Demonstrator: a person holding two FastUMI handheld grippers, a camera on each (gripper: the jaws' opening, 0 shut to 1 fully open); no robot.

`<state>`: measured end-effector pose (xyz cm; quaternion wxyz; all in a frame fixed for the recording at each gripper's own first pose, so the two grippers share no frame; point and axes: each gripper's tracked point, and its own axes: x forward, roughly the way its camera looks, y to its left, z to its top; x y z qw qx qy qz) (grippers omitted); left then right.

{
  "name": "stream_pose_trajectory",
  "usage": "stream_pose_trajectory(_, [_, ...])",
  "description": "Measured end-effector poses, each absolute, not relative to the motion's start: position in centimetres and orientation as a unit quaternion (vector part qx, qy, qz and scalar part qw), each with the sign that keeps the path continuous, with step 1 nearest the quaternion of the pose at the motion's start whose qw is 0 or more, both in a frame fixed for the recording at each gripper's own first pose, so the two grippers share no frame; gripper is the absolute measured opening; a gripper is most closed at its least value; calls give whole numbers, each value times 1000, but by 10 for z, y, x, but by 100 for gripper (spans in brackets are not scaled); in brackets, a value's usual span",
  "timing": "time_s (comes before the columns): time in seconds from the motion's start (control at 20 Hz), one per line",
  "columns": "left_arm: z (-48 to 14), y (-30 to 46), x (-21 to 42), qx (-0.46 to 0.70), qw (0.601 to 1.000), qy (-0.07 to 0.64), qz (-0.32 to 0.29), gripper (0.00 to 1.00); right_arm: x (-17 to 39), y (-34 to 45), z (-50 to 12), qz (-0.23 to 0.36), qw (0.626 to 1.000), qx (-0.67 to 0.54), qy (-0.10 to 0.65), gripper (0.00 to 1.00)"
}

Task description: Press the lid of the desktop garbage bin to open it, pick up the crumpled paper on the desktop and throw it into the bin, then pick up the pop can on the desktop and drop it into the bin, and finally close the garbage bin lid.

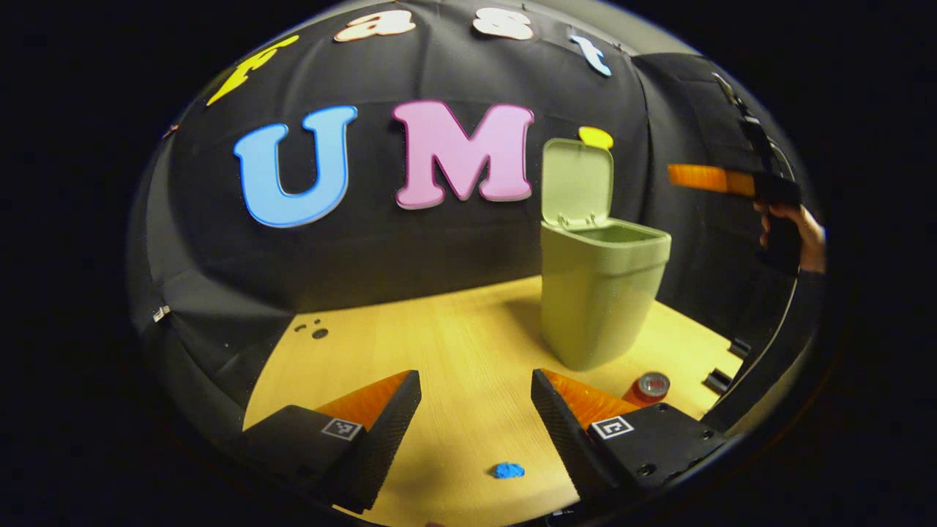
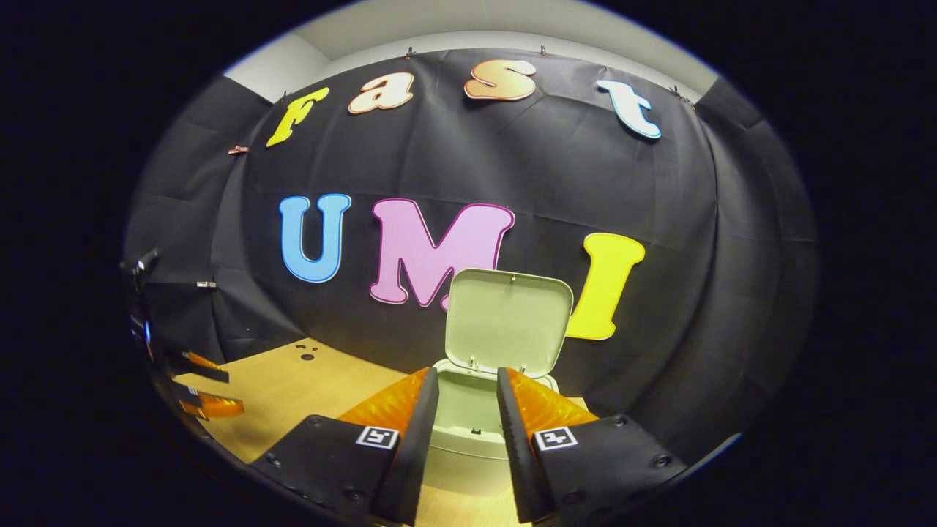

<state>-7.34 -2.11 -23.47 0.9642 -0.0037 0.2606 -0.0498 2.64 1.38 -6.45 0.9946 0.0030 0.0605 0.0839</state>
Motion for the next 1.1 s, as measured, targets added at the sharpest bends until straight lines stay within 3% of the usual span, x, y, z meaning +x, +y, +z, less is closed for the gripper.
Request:
stream_pose_trajectory(0.1, [-266, -30, -86, 2, 954, 294, -66, 97, 19, 14, -64, 83, 995, 2, 64, 60])
stream_pose_trajectory(0.45, [-365, -53, -126, 9, 916, 389, -102, 86, -9, 19, -72, 83, 993, -6, 90, 62])
stream_pose_trajectory(0.85, [-427, -63, -131, 27, 890, 441, -114, 84, -34, 16, -81, 80, 989, -4, 121, 61])
stream_pose_trajectory(1.1, [-446, -64, -129, 22, 884, 453, -108, 74, -45, 11, -85, 75, 988, -12, 136, 63])
